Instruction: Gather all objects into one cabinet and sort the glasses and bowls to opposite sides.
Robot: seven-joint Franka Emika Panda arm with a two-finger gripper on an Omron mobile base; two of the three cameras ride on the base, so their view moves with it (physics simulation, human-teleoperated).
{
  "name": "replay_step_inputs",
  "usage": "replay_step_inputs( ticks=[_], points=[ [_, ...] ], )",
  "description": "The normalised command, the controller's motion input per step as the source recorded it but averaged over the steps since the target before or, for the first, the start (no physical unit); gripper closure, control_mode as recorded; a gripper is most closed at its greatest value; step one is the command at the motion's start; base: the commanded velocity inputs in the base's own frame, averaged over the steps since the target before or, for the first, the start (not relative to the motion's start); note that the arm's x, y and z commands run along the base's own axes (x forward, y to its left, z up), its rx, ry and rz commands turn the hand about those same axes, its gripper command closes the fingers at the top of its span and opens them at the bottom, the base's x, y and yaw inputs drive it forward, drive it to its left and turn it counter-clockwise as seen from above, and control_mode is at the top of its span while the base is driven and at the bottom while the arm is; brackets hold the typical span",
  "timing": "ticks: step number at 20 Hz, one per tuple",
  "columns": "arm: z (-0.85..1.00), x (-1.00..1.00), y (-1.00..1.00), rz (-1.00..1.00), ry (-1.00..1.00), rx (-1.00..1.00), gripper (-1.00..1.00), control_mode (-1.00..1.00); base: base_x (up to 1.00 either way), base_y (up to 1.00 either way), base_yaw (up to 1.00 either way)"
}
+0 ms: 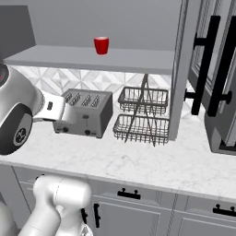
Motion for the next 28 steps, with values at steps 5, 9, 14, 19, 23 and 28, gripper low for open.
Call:
replay_step_inputs(
  ticks=[5, 9, 14, 19, 23, 28],
  points=[
    [0.0, 0.0, 0.0, 0.0, 0.0, 0.0, -1.0, 1.0, 0.38, 0.23, -0.01],
    [0.0, 0.0, 0.0, 0.0, 0.0, 0.0, -1.0, 1.0, 0.34, 0.23, -0.01],
    [0.0, 0.0, 0.0, 0.0, 0.0, 0.0, -1.0, 1.0, 0.2, 0.18, -0.01],
    [0.0, 0.0, 0.0, 0.0, 0.0, 0.0, -1.0, 1.0, 0.0, 0.0, 0.0],
    [0.14, 0.0, 0.03, 0.0, 0.0, -0.01, -1.0, -1.0, 0.0, 0.0, 0.0],
    [0.96, -0.04, 0.26, 0.0, -0.04, -0.11, -1.0, -1.0, 0.0, 0.0, 0.0]
  ],
)
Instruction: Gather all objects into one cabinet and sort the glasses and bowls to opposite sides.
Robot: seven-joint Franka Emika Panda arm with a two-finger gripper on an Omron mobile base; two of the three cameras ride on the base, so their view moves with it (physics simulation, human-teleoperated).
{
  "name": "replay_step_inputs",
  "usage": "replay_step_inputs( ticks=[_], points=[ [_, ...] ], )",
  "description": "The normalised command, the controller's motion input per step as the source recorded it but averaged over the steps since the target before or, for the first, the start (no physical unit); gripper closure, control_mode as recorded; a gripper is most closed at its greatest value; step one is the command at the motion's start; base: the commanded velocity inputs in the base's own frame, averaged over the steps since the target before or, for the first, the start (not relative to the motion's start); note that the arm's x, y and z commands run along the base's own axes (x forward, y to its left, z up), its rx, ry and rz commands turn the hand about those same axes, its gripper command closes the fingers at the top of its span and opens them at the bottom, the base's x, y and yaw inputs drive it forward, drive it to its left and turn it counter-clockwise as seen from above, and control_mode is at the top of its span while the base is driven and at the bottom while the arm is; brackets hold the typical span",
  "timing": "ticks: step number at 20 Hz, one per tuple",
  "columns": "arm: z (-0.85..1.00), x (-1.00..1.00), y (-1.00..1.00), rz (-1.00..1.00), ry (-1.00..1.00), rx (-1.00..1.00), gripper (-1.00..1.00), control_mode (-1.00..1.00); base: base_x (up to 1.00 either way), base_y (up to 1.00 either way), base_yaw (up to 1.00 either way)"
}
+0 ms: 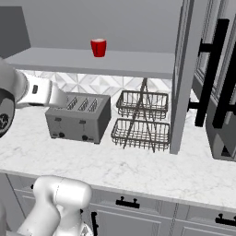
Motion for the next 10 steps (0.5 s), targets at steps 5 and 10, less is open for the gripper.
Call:
replay_step_inputs(
  ticks=[5, 10],
  points=[
    [0.91, 0.02, 0.17, -0.04, -0.07, -0.09, -1.0, -1.0, 0.0, 0.0, 0.0],
    [0.46, 0.07, 0.0, -0.04, -0.03, -0.01, -1.0, -1.0, 0.0, 0.0, 0.0]
  ],
)
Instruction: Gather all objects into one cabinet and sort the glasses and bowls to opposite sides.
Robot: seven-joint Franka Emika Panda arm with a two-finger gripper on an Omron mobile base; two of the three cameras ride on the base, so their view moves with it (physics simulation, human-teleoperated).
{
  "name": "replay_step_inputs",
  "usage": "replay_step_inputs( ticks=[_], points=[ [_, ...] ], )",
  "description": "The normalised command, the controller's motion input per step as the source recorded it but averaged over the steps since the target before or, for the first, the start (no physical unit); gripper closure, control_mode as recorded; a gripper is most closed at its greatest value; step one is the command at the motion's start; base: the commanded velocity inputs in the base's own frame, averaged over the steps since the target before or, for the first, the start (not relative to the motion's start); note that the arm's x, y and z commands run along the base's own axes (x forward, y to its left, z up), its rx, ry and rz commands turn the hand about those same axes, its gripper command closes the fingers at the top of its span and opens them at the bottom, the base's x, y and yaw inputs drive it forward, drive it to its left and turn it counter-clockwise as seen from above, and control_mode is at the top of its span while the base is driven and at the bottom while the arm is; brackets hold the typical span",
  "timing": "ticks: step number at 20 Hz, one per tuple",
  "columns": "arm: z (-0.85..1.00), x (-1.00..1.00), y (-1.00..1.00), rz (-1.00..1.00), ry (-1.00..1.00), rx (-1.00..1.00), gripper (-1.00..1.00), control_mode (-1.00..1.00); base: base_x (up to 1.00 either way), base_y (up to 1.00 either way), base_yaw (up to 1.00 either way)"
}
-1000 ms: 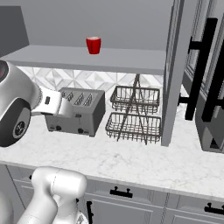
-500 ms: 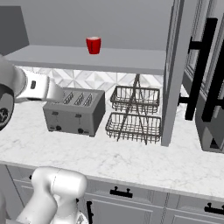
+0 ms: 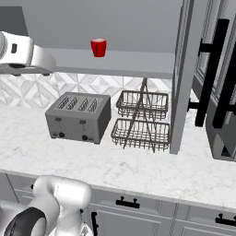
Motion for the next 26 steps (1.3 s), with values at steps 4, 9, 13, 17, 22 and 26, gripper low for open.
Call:
replay_step_inputs(
  ticks=[4, 9, 13, 17, 22, 26],
  points=[
    [-0.07, 0.0, -0.04, 0.0, 0.0, 0.01, -1.0, -1.0, 0.0, 0.0, 0.0],
    [-0.42, 0.26, -0.26, -0.01, -0.09, 0.24, -1.0, -1.0, 0.0, 0.0, 0.0],
    [-0.24, 0.47, -0.1, -0.03, -0.22, 0.29, -1.0, -1.0, 0.0, 0.0, 0.0],
    [0.0, 0.47, 0.0, -0.06, -0.27, 0.15, -1.0, -1.0, 0.0, 0.0, 0.0],
    [0.01, 0.39, 0.0, -0.23, -0.1, -0.03, -1.0, -1.0, 0.0, 0.0, 0.0],
    [0.28, 0.48, 0.0, -0.16, 0.0, -0.02, -1.0, -1.0, 0.0, 0.0, 0.0]
  ],
)
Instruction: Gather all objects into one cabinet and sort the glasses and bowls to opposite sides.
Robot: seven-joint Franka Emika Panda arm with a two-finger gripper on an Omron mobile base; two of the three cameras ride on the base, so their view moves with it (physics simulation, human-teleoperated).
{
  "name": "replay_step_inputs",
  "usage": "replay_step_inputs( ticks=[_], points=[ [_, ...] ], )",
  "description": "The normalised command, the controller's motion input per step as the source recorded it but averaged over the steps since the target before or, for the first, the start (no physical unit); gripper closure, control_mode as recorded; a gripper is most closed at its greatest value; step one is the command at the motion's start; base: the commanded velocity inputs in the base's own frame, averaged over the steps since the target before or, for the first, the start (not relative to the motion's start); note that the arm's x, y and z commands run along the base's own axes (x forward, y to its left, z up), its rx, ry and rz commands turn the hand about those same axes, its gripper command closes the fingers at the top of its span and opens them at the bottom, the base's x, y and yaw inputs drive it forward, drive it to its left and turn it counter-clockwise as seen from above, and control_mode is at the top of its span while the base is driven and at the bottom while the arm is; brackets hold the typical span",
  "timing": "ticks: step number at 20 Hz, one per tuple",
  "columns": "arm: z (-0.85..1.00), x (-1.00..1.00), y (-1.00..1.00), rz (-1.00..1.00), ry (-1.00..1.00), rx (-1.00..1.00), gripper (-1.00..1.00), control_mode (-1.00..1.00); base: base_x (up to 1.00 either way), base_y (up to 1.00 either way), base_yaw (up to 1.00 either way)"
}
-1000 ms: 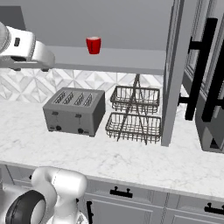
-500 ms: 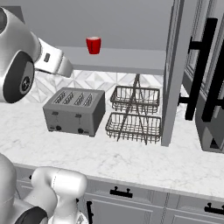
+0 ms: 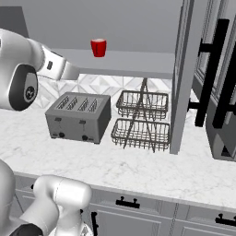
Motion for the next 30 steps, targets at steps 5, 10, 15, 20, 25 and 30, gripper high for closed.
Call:
replay_step_inputs(
  ticks=[5, 10, 15, 20, 25, 30],
  points=[
    [0.06, 0.05, 0.0, -0.04, 0.0, 0.0, -1.0, -1.0, 0.0, 0.0, 0.0],
    [0.09, 0.36, -0.02, 0.06, 0.0, -0.01, -1.0, -1.0, 0.0, 0.0, 0.0],
    [0.13, 0.65, 0.0, 0.12, 0.0, -0.06, -1.0, -1.0, 0.0, 0.0, 0.0],
    [0.0, 0.05, 0.04, 0.01, 0.0, -0.01, -1.0, -1.0, 0.0, 0.0, 0.0],
    [0.0, 0.39, 0.0, 0.0, 0.0, 0.0, -1.0, -1.0, 0.0, 0.0, 0.0],
    [0.0, 0.53, 0.0, 0.0, 0.0, 0.0, -1.0, -1.0, 0.0, 0.0, 0.0]
  ],
)
